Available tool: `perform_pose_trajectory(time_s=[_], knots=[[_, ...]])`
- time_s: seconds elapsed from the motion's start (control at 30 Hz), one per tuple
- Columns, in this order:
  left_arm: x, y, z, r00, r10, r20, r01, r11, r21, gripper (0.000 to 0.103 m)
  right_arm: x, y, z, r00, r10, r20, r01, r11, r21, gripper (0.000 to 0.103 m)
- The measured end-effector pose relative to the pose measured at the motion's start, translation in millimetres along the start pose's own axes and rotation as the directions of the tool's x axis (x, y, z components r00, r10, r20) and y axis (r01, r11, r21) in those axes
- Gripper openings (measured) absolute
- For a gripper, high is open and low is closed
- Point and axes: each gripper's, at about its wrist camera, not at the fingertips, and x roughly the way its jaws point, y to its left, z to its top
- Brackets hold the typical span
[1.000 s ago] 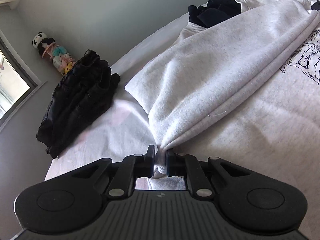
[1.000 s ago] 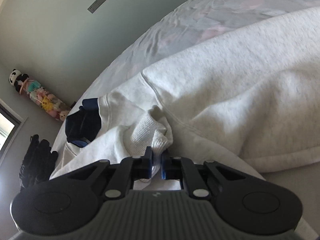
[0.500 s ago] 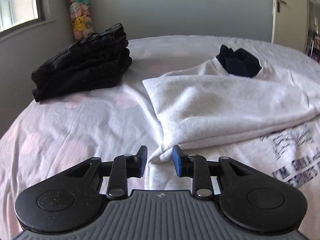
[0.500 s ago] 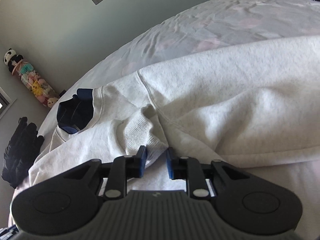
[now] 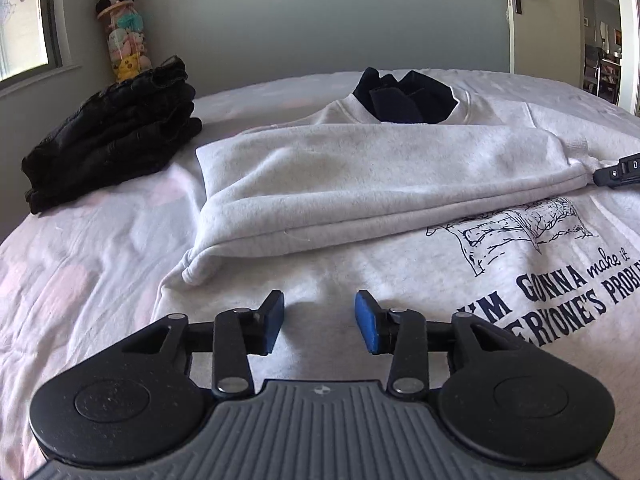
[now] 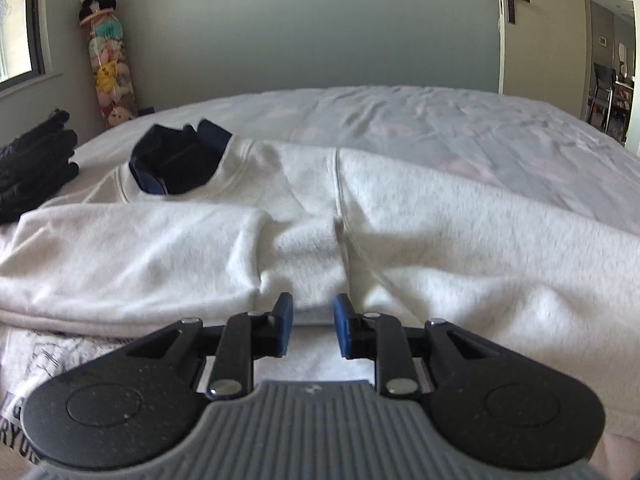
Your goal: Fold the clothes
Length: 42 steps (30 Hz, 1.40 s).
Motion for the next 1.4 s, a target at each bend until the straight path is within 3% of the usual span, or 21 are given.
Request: perform_pose_trajectory(time_s=[0.1, 0.17, 0.2, 0.37, 0.6, 0.7, 0.73, 0.93, 1.0, 1.03, 1.07, 1.17, 1.3, 1.4], knots=[[0.9, -1.5, -6.0, 0.999, 0.028, 0.021, -0.028, 1.0, -0.003, 0.068, -6.7, -17.2, -0.7, 1.0, 0.017, -0.021, -0.015, 0.994, 0.112, 0.022], [1.5, 0.5, -7.6, 0.998, 0.06, 0.019, -0.06, 0.998, -0.022, 0.094, -22.0, -35.9, 6.2, 1.0, 0.015, -0.012, -0.012, 0.979, 0.205, 0.023], [2.3, 3.4, -7.5, 0.998, 0.067, 0.013, -0.067, 0.997, -0.039, 0.097, -30.4, -45.9, 9.6, 1.0, 0.009, -0.007, -0.007, 0.968, 0.25, 0.025], [3.6, 11.3, -7.6, 0.999, 0.039, 0.004, -0.039, 0.996, -0.075, 0.097, -107.3, -126.5, 15.1, 0.986, -0.164, 0.042, 0.138, 0.924, 0.355, 0.036], [4.6, 11.6, -9.2, 0.998, 0.063, 0.0, -0.063, 0.995, -0.079, 0.103, -226.0, -237.7, 2.8, 0.907, -0.422, 0.005, 0.387, 0.836, 0.388, 0.046], [9.5, 18.3, -9.6, 0.997, 0.07, -0.031, -0.073, 0.99, -0.118, 0.103, -259.0, -260.2, -3.1, 0.861, -0.507, 0.041, 0.455, 0.803, 0.385, 0.046], [9.4, 20.5, -10.0, 0.998, 0.059, -0.03, -0.063, 0.99, -0.13, 0.103, -263.1, -266.0, -4.3, 0.856, -0.515, 0.042, 0.464, 0.801, 0.379, 0.046], [10.4, 19.8, -10.7, 0.998, 0.058, -0.033, -0.062, 0.989, -0.134, 0.103, -248.7, -290.9, -11.5, 0.858, -0.512, -0.042, 0.488, 0.788, 0.374, 0.043], [10.4, 20.6, -10.8, 0.998, 0.054, -0.033, -0.058, 0.988, -0.14, 0.103, -243.7, -294.6, -13.0, 0.866, -0.497, -0.055, 0.476, 0.788, 0.39, 0.031], [10.4, 20.9, -10.8, 0.998, 0.053, -0.033, -0.057, 0.988, -0.143, 0.103, -241.3, -295.4, -13.5, 0.873, -0.484, -0.061, 0.465, 0.789, 0.402, 0.019], [10.4, 21.0, -10.8, 0.998, 0.052, -0.034, -0.056, 0.988, -0.144, 0.103, -239.6, -295.8, -13.6, 0.879, -0.473, -0.064, 0.455, 0.79, 0.411, 0.017], [10.6, 19.3, -10.5, 0.998, 0.058, -0.035, -0.062, 0.989, -0.137, 0.103, -244.1, -288.8, -6.3, 0.886, -0.462, -0.044, 0.441, 0.808, 0.39, 0.007], [10.4, 20.5, -10.6, 0.998, 0.054, -0.035, -0.059, 0.988, -0.143, 0.103, -254.1, -271.9, 21.0, 0.912, -0.409, 0.012, 0.372, 0.842, 0.391, 0.006], [10.4, 20.6, -10.6, 0.998, 0.053, -0.035, -0.058, 0.988, -0.145, 0.103, -256.9, -238.0, 61.5, 0.937, -0.34, 0.082, 0.291, 0.887, 0.357, 0.006]])
